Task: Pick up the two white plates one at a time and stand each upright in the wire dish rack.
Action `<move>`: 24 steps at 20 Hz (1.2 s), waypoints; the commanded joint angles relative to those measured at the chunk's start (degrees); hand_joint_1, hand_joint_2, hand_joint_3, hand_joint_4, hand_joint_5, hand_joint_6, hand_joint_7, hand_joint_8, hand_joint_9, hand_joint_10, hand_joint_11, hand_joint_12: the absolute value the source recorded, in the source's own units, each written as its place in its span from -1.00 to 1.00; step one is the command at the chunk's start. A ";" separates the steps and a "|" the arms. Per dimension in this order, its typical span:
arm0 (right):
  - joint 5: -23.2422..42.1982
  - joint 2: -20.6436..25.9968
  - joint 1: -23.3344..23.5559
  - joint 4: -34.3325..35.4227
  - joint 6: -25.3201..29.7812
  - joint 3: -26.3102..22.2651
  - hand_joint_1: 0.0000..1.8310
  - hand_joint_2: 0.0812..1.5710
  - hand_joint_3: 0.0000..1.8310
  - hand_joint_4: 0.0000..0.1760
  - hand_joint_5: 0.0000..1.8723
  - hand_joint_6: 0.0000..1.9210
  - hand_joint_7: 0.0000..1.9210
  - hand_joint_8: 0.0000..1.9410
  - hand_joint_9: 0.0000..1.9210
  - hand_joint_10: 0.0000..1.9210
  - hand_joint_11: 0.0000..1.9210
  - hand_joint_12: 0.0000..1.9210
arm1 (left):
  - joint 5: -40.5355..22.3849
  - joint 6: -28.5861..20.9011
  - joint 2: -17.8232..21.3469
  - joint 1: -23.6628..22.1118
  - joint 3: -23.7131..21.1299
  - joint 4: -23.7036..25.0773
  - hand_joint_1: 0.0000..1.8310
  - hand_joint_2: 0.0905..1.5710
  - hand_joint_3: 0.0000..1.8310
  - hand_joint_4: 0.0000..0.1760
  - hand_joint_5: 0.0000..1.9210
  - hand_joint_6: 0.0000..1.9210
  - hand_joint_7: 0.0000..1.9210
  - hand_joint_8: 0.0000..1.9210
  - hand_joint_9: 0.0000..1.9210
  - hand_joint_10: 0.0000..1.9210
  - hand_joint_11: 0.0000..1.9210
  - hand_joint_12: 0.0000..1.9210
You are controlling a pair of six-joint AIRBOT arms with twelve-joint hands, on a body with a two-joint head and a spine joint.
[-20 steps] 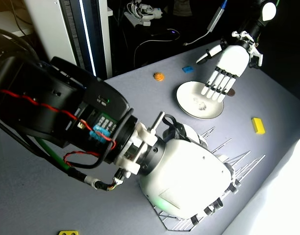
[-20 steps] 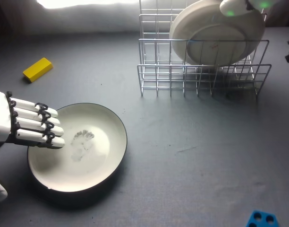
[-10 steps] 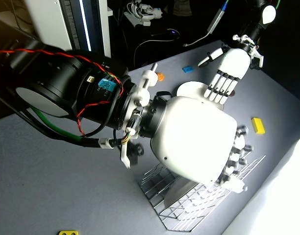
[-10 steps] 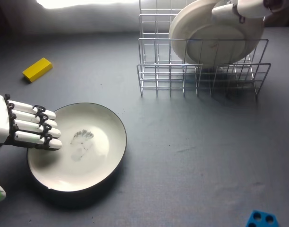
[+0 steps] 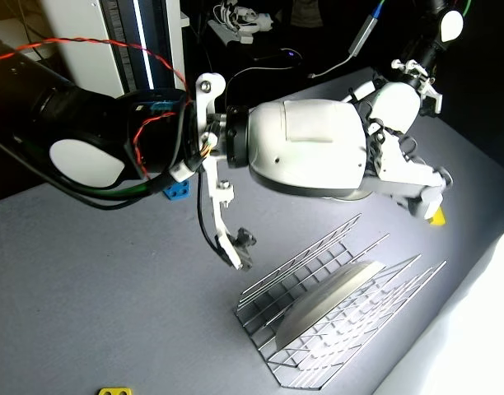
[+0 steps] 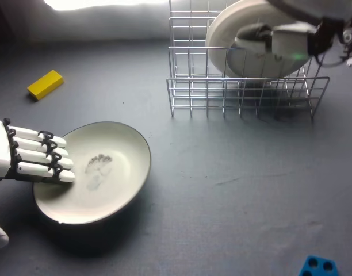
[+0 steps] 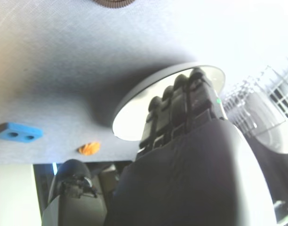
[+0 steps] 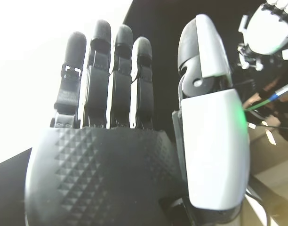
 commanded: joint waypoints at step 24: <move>-12.08 -12.63 -3.13 19.51 -41.17 -9.34 0.11 0.05 -1.00 -1.00 -1.00 -1.00 -1.00 -1.00 -1.00 -1.00 -1.00 -0.91 | -0.37 -1.66 -1.39 7.58 1.03 -6.48 -1.00 0.26 -1.00 -1.00 -0.98 -0.99 -1.00 -1.00 -1.00 -1.00 -1.00 -1.00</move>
